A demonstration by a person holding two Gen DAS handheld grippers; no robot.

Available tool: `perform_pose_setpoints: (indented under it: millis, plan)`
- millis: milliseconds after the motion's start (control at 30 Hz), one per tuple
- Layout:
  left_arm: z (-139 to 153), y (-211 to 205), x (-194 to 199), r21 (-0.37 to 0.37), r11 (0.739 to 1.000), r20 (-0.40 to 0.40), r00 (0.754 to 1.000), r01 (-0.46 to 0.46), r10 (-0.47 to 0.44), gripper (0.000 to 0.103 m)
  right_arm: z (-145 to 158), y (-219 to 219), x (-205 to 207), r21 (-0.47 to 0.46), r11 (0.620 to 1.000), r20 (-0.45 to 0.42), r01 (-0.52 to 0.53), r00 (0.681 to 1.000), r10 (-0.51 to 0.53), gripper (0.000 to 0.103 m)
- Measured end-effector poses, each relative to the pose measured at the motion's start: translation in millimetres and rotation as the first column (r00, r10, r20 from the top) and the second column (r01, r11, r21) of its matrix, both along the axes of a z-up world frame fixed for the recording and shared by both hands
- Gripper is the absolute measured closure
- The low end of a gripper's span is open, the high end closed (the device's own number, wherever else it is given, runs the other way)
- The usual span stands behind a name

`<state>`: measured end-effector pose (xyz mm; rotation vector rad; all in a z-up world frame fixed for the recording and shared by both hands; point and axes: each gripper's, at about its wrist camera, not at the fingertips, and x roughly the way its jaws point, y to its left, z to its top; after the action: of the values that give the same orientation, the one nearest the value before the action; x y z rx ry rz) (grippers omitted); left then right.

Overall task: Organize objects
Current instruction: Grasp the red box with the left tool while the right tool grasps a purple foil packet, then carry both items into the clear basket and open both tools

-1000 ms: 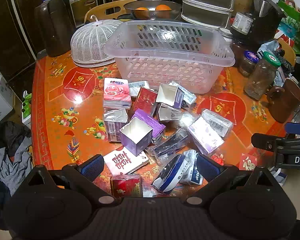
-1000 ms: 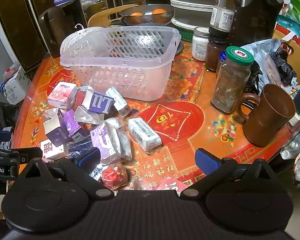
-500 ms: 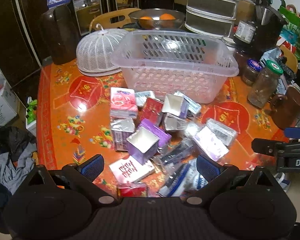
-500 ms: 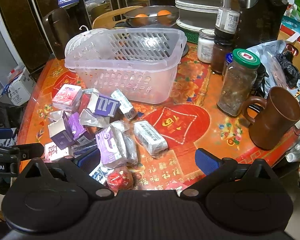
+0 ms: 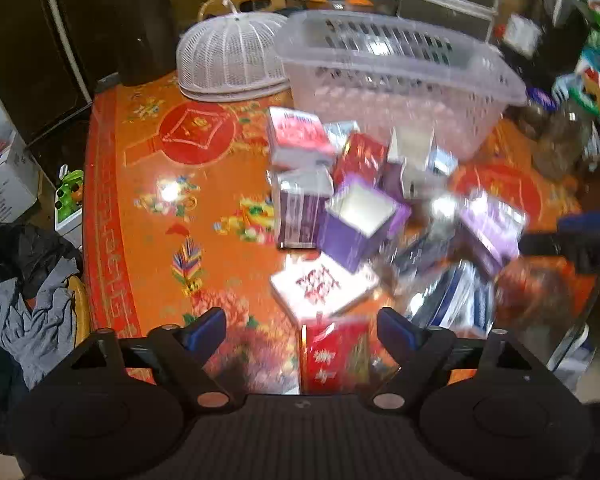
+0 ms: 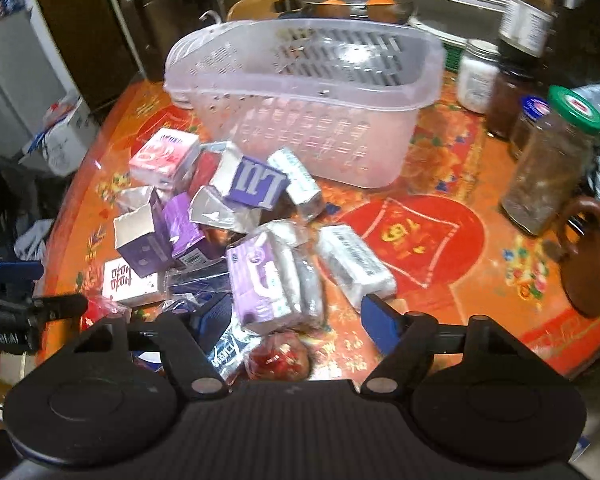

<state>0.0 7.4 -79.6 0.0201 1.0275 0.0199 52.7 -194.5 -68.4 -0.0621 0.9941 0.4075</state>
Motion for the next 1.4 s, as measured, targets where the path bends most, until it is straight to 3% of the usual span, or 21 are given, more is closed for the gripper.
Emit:
perform_pose_setpoints:
  millis: [133, 267, 367, 433, 500, 567, 767, 1033, 1200, 1333, 1400]
  plan:
    - [-14.4, -0.5, -1.0, -0.026, 1.0, -0.028, 0.999, 0.017, -0.017, 0.023, -8.0, 12.1, 3.1, -0.034, 0.999, -0.001, -0.03, 1.0, 0.03, 0.031]
    - [-30.6, 2.1, 0.3, -0.046, 0.999, -0.05, 0.998, 0.028, -0.03, 0.028, -18.1, 21.7, 8.2, -0.075, 0.996, -0.007, -0.049, 0.999, 0.049, 0.044]
    - [-39.2, 3.0, 2.9, -0.071, 0.996, -0.055, 0.997, 0.044, -0.048, 0.032, -22.1, 26.5, 11.6, -0.09, 0.994, -0.008, -0.06, 0.998, 0.059, 0.044]
    - [-43.7, 0.8, 3.5, -0.061, 0.996, -0.059, 0.996, 0.058, -0.062, 0.038, -24.9, 30.0, 13.8, -0.104, 0.992, -0.012, -0.069, 0.998, 0.068, 0.045]
    - [-48.1, 0.3, 3.9, -0.073, 0.995, -0.07, 0.995, 0.068, -0.074, 0.044, -25.9, 32.7, 14.9, -0.102, 0.992, -0.019, -0.079, 0.997, 0.077, 0.055]
    - [-51.5, 4.0, 4.3, -0.103, 0.993, -0.076, 0.995, 0.062, -0.07, 0.056, -27.1, 33.6, 16.0, -0.1, 0.992, -0.028, -0.084, 0.996, 0.081, 0.055]
    - [-51.6, 8.9, 1.2, -0.14, 0.988, -0.055, 0.996, 0.067, -0.076, 0.075, -27.5, 25.3, 18.8, -0.023, 0.997, -0.043, -0.074, 0.996, 0.072, 0.057]
    - [-25.1, 10.3, -5.1, -0.165, 0.983, 0.05, 0.996, 0.078, -0.07, 0.075, -8.1, 12.9, 14.5, 0.054, 0.997, -0.004, -0.049, 0.999, 0.05, 0.057]
    - [12.8, 11.9, 1.6, -0.197, 0.977, 0.148, 0.987, 0.084, -0.055, 0.075, 22.5, -3.2, 8.2, 0.119, 0.993, 0.069, -0.02, 0.998, 0.012, 0.057]
    - [60.8, 6.5, 31.2, -0.201, 0.97, 0.267, 0.96, 0.139, -0.082, 0.075, 66.3, -20.6, 18.1, 0.213, 0.977, 0.171, 0.018, 0.984, -0.056, 0.057]
    - [84.9, 1.8, 60.7, -0.198, 0.966, 0.333, 0.938, 0.169, -0.095, 0.075, 91.0, -21.5, 32.1, 0.206, 0.978, 0.252, 0.017, 0.965, -0.07, 0.057]
